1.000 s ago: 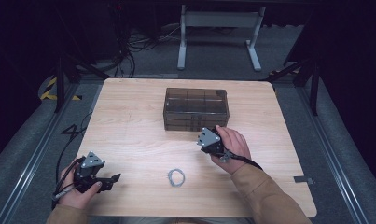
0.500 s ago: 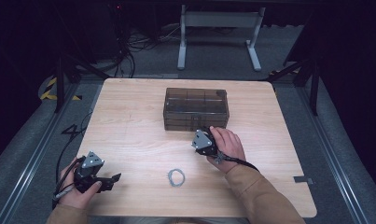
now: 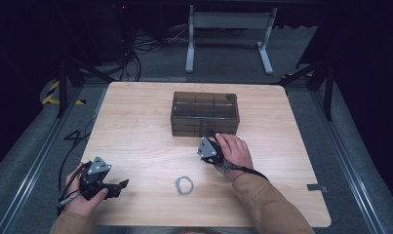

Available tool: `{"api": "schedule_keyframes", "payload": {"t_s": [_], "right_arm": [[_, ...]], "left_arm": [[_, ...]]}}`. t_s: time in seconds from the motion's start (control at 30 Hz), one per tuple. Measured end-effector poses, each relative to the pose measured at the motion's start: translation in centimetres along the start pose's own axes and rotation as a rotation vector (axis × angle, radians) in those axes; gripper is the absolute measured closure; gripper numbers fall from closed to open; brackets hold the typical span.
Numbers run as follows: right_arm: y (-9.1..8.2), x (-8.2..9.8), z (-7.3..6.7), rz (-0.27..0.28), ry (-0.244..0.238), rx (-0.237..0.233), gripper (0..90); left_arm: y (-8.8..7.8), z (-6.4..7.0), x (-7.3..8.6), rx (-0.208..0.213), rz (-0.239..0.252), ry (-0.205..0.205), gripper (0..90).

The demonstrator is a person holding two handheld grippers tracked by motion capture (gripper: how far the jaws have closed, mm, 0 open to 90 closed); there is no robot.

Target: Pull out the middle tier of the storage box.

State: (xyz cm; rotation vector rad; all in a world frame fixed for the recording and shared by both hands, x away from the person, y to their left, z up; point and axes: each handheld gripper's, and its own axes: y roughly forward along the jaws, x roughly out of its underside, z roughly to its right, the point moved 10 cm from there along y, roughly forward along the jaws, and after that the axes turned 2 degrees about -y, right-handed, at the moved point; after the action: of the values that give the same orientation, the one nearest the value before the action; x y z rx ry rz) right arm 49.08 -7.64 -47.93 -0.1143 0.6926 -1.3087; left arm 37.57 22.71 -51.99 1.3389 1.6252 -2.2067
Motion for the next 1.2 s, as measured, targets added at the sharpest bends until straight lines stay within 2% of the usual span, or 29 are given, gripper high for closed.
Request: {"api": "schedule_keyframes", "payload": {"t_s": [0.37,0.57,0.8,1.0,1.2], "right_arm": [[0.6,-0.2,-0.3,-0.004,-0.021,0.025,67.4],[1.0,-0.1,-0.5,-0.026,-0.059,0.078,67.5],[1.1,0.0,-0.3,-0.059,-0.083,0.137,67.6],[1.0,-0.2,-0.6,-0.087,-0.137,0.196,67.6],[1.1,-0.4,-0.7,-0.094,-0.159,0.225,67.5]], "left_arm": [[0.3,0.0,-0.4,0.012,-0.003,0.006,16.6],[0.8,0.2,-0.9,0.020,-0.001,0.019,16.7],[1.1,0.4,-1.3,0.027,-0.001,0.027,16.7],[1.2,0.4,-1.5,0.035,-0.002,0.027,17.0],[1.3,0.4,-1.6,0.043,0.000,0.021,17.3]]}}
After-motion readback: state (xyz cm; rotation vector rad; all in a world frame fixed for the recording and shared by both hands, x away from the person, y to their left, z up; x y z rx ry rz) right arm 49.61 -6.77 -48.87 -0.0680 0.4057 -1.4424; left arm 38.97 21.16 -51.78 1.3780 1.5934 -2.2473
